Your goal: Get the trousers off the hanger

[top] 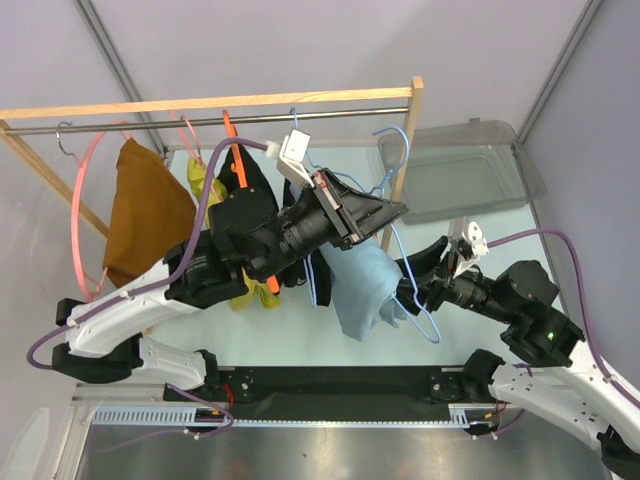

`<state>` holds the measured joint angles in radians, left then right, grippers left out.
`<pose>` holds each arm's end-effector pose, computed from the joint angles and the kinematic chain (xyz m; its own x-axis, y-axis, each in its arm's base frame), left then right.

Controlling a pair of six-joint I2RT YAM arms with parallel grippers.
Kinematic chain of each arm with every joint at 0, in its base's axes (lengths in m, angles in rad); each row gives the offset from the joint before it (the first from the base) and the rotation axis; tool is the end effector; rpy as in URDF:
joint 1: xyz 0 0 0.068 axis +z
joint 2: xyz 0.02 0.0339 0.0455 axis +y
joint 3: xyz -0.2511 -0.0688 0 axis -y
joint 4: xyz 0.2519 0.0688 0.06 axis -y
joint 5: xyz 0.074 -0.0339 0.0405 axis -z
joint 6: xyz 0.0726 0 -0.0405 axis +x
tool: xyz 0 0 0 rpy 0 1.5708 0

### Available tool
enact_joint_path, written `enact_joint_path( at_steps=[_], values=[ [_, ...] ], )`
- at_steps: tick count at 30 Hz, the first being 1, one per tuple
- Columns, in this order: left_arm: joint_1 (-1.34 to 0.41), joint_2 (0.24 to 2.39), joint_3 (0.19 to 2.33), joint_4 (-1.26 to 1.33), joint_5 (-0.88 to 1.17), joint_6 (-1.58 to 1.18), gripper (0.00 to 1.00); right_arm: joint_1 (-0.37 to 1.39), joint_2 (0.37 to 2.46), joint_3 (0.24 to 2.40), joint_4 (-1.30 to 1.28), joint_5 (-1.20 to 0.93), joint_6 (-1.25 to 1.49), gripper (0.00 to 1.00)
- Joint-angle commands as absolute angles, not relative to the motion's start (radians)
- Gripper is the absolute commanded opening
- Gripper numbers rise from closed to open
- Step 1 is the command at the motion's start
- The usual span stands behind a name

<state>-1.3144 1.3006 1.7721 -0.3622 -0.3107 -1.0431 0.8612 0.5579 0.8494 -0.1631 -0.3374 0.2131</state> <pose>0.0956 -0.2772 0.5390 -0.7152 -0.5157 -0.4717 0.4489 0.1784 -0.8756 0.0941 0.1464 0.3945 -0.1151 0.1723 -0.9783 -0.9264 0.3369 0.1683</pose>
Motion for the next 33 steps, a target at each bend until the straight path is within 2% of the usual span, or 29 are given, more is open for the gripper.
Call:
enact_joint_path(
  at_steps=[1, 4, 5, 7, 18, 33],
  values=[
    [-1.322, 1.240, 1.760, -0.241, -0.265, -1.071, 0.00, 0.862, 0.560, 0.868, -0.019, -0.268, 0.233, 0.45],
    [-1.322, 1.226, 1.726, -0.241, -0.272, -1.075, 0.01, 0.865, 0.546, 0.851, 0.063, -0.276, 0.282, 0.23],
    [-1.322, 1.218, 1.708, -0.238, -0.273, -1.078, 0.00, 0.865, 0.545, 0.851, 0.087, -0.279, 0.297, 0.11],
    [-1.322, 1.210, 1.687, -0.230, -0.268, -1.084, 0.00, 0.865, 0.546, 0.845, 0.104, -0.279, 0.340, 0.00],
    [-1.322, 1.114, 1.537, -0.212, -0.255, -1.062, 0.00, 0.868, 0.473, 0.877, 0.149, -0.189, 0.469, 0.00],
    [-1.322, 1.069, 1.494, -0.218, -0.155, -0.994, 0.01, 0.867, 0.511, 1.199, 0.023, -0.100, 0.417, 0.00]
  ],
)
